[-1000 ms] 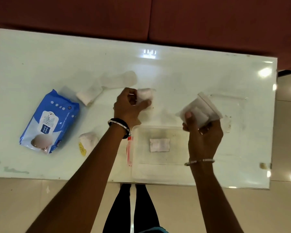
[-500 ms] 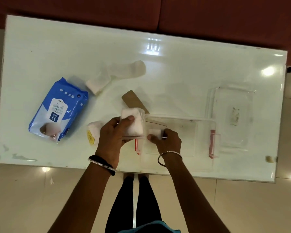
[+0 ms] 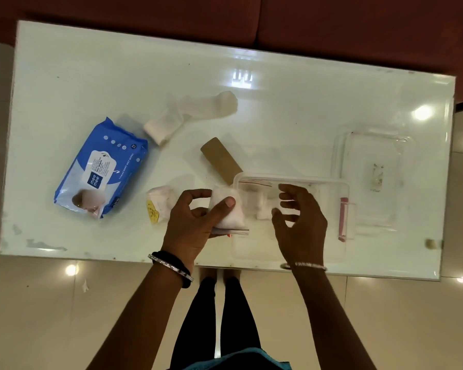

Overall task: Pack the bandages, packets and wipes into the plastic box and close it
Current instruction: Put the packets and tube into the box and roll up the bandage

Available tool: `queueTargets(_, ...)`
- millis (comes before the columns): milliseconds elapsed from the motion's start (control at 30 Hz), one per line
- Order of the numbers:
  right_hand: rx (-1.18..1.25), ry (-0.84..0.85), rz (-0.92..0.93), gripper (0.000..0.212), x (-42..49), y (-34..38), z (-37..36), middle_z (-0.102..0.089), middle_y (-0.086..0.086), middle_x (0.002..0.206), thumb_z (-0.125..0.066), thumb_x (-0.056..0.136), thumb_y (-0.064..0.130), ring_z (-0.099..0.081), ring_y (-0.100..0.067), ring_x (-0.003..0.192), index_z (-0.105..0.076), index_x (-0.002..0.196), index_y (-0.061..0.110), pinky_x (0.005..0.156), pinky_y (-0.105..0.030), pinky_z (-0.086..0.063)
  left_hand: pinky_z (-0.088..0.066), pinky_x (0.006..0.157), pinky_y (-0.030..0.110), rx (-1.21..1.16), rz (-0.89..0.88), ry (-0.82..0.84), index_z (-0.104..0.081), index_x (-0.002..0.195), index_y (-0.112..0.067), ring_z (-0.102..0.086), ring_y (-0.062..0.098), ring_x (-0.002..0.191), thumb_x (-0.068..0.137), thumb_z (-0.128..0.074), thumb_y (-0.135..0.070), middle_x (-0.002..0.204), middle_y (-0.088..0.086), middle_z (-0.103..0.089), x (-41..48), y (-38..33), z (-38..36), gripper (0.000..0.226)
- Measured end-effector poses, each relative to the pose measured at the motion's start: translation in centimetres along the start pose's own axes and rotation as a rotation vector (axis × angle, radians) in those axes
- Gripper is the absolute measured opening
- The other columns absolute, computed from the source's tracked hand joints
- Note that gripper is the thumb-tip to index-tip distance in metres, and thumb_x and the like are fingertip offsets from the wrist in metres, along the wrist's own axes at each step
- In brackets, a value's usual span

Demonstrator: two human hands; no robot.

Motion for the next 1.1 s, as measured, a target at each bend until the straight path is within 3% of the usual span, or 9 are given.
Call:
queueTargets(100, -0.046, 0.211, 0.31, 0.063, -3.1, 3.4, -0.5, -0.055, 0.001, 0.133, -0.074, 0.074, 0.002, -0.052, -0.016, 0.122, -0.056, 0.132, 0.021, 0.095, -0.029, -0.051, -0.059, 0.056, 0.031, -0.013, 0.071, 0.087, -0.059, 0.11, -0.026, -0.076, 0.022, 0.071, 0.055, -0.084, -0.04, 0.08, 0.014, -0.077, -0.9, 0.5, -1.0, 0.062)
queueTargets(267, 0.056, 0.246, 0.315, 0.058, -4.7, 3.0, -0.4, -0.064, 0.002, 0.13, -0.086, 0.071, 0.02, -0.056, -0.013, 0.124, -0.064, 0.125, 0.017, 0.106, -0.027, -0.043, -0.059, 0.054, 0.03, 0.183, 0.204, 0.255, -0.071, 0.1, -0.013, -0.074, 0.029, 0.062, 0.075, -0.061, -0.064, 0.081, 0.02, -0.076, -2.3, 1.1, -3.7, 0.057)
queueTargets(433, 0.314, 0.3, -0.081, 0.042, -2.8, -1.5, 0.7, -0.077, 0.006, 0.096, -0.088, 0.062, 0.031, -0.071, -0.008, 0.093, -0.076, 0.101, 0.018, 0.081, -0.023, -0.056, -0.056, 0.05, 0.028, 0.293, 0.225, 0.279, -0.074, 0.089, -0.009, -0.07, 0.021, 0.053, 0.082, -0.035, -0.077, 0.069, 0.018, -0.075, -1.9, 0.3, -4.3, 0.079)
queueTargets(567, 0.319, 0.26, -0.34, 0.029, -1.2, -6.3, 1.1, -0.078, -0.006, 0.095, -0.084, 0.072, 0.025, -0.073, -0.016, 0.086, -0.074, 0.099, 0.02, 0.078, -0.03, -0.06, -0.062, 0.059, 0.039, 0.463, -0.088, 0.07, -0.073, 0.09, -0.016, -0.068, 0.018, 0.052, 0.089, -0.05, -0.059, 0.062, 0.008, -0.072, -1.0, -1.6, -3.1, 0.048)
queueTargets(633, 0.403, 0.237, -0.481, 0.041, -0.4, -8.5, 0.8, -0.075, -0.015, 0.103, -0.081, 0.076, 0.019, -0.074, -0.019, 0.088, -0.066, 0.113, 0.013, 0.075, -0.029, -0.061, -0.06, 0.065, 0.038, 0.664, -0.283, -0.098, -0.069, 0.095, -0.02, -0.067, 0.01, 0.058, 0.089, -0.059, -0.046, 0.07, -0.003, -0.069, -0.9, -2.5, -2.1, 0.028)
queueTargets(733, 0.418, 0.169, -0.632, 0.056, 0.8, -10.5, 0.0, -0.071, -0.02, 0.103, -0.086, 0.07, 0.017, -0.073, -0.02, 0.08, -0.054, 0.116, 0.006, 0.071, -0.029, -0.062, -0.053, 0.065, 0.029, 0.797, -0.317, -0.148, -0.062, 0.109, -0.023, -0.063, 0.006, 0.07, 0.084, -0.069, -0.037, 0.089, -0.006, -0.066, -0.3, -1.7, -1.5, 0.03)
queueTargets(867, 0.4, 0.123, -0.706, 0.053, 2.3, -11.2, -1.9, -0.068, -0.02, 0.102, -0.088, 0.068, 0.02, -0.072, -0.028, 0.079, -0.059, 0.108, 0.004, 0.084, -0.043, -0.06, -0.051, 0.055, 0.015, 0.71, -0.271, -0.08, -0.063, 0.104, -0.022, -0.063, -0.003, 0.062, 0.081, -0.074, -0.03, 0.082, -0.009, -0.068, 0.4, 0.2, -1.9, 0.026)
queueTargets(1000, 0.26, 0.037, -0.659, 0.05, 2.6, -11.1, -2.6, -0.066, -0.006, 0.083, -0.089, 0.067, 0.026, -0.069, -0.02, 0.065, -0.065, 0.106, 0.005, 0.075, -0.04, -0.062, -0.061, 0.069, 0.042, 0.618, -0.232, -0.033, -0.062, 0.091, -0.029, -0.072, 0.012, 0.064, 0.082, -0.074, -0.027, 0.078, -0.01, -0.069, 0.9, 1.1, -2.1, 0.014)
queueTargets(1100, 0.2, 0.031, -0.644, 0.048, 2.5, -11.4, -2.8, -0.067, -0.003, 0.079, -0.087, 0.07, 0.033, -0.07, -0.023, 0.068, -0.068, 0.107, 0.009, 0.083, -0.046, -0.06, -0.061, 0.07, 0.046, 0.602, -0.225, -0.01, -0.063, 0.086, -0.033, -0.073, 0.015, 0.066, 0.08, -0.076, -0.027, 0.077, -0.009, -0.07, 1.2, 1.2, -1.9, 0.015)
Point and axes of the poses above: each hand's wrist, its own x-axis towards the middle knuckle, its own z-axis out of the back of the hand, y = z × x, the point moved 8 cm from there along x, towards the middle knuckle
